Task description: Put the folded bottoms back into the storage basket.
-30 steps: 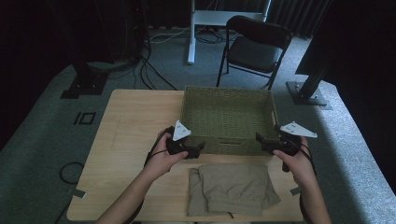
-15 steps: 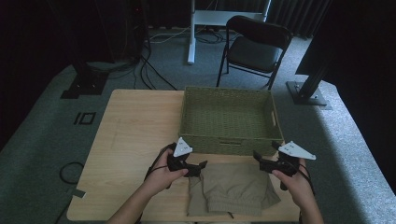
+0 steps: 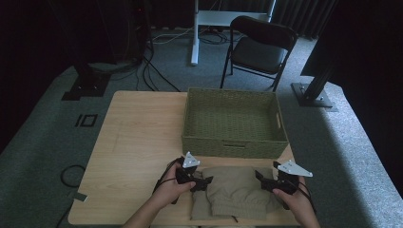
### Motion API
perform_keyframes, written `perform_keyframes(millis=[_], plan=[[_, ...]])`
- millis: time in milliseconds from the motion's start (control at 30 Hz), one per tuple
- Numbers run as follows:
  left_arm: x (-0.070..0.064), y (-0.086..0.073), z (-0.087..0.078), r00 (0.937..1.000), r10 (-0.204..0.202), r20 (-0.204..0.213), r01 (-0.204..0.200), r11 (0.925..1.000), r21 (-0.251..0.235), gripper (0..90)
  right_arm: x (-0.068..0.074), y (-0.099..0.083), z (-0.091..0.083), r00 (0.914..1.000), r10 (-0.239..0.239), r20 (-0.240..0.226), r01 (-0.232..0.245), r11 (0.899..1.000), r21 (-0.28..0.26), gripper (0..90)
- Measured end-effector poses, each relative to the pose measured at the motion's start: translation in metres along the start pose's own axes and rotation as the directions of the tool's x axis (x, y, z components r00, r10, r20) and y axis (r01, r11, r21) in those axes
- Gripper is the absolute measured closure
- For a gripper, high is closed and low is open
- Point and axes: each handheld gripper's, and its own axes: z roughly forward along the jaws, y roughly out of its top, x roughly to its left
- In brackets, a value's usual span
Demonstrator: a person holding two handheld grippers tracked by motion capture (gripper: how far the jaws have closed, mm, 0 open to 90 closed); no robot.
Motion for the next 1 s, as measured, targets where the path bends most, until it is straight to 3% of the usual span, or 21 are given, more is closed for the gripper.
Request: perform_keyframes(millis=[133,167,400,600,667,800,1000], plan=[[0.003,-0.008,0.005,0.9993,-0.024,-0.029,0.025,0.9995,0.020,20.6,-0.002,-0.011,0.001,0.9998,0.016,0.014,-0.016,1.000,0.025,12.6],[0.005,-0.010,0.007,0.9985,-0.046,-0.030,0.046,0.9986,0.026,20.6,-0.003,-0.017,0.003,0.9996,0.020,0.019,-0.021,0.999,0.038,12.6],[0.005,-0.016,0.013,0.9960,-0.079,-0.042,0.082,0.9951,0.055,20.6,-0.007,-0.027,0.008,0.9984,0.053,0.020,-0.055,0.995,0.082,12.6],[0.002,-0.021,0.022,0.9976,-0.065,-0.023,0.066,0.9959,0.061,20.5,-0.007,-0.035,0.015,0.9992,0.034,0.023,-0.036,0.991,0.132,12.8],[0.000,-0.021,0.023,0.9975,-0.064,-0.031,0.066,0.9963,0.055,20.5,-0.006,-0.035,0.016,0.9994,0.028,0.023,-0.031,0.990,0.139,13.1],[-0.005,-0.028,0.026,0.9984,0.014,-0.055,-0.013,0.9998,0.017,19.4,-0.006,-0.035,0.018,0.9989,0.040,0.026,-0.044,0.986,0.161,15.5],[-0.009,-0.029,0.028,0.9962,0.024,-0.084,-0.024,0.9997,0.008,17.7,-0.006,-0.036,0.018,0.9987,0.049,0.016,-0.051,0.984,0.173,16.8]])
